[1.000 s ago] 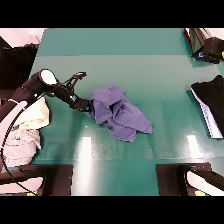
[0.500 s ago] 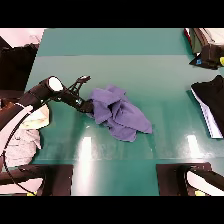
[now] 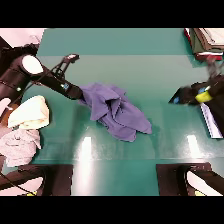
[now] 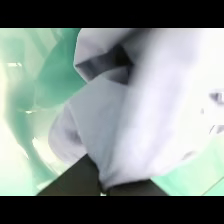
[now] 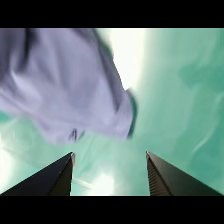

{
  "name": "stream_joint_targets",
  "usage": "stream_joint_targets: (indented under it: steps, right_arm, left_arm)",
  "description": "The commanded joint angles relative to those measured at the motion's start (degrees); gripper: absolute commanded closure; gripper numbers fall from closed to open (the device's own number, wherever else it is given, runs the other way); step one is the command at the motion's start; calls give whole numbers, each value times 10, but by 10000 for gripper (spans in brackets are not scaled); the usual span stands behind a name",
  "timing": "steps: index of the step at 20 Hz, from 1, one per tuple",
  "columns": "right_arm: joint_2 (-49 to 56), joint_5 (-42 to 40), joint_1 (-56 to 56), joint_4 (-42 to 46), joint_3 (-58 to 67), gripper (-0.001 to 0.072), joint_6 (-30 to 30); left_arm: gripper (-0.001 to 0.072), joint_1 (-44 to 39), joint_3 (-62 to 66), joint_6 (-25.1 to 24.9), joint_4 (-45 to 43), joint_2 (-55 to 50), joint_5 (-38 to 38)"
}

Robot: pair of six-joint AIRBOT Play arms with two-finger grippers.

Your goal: Fold the shirts.

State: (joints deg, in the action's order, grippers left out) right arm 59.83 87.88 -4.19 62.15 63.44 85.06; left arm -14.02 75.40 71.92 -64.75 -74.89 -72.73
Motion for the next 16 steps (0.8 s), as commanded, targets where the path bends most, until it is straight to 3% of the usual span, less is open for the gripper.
stream_joint_targets:
  steps: [1, 5, 16]
  right_arm:
    - [-11, -92, 0, -80, -179, 197, -38]
    - [-11, -179, 0, -116, -285, 197, -61]
    - [3, -255, 4, -162, -352, 208, -61]
  left_arm:
    - [684, 3, 20, 1, -11, 15, -19]
    - [684, 4, 20, 1, -11, 15, -33]
    - [684, 4, 20, 1, -10, 15, -57]
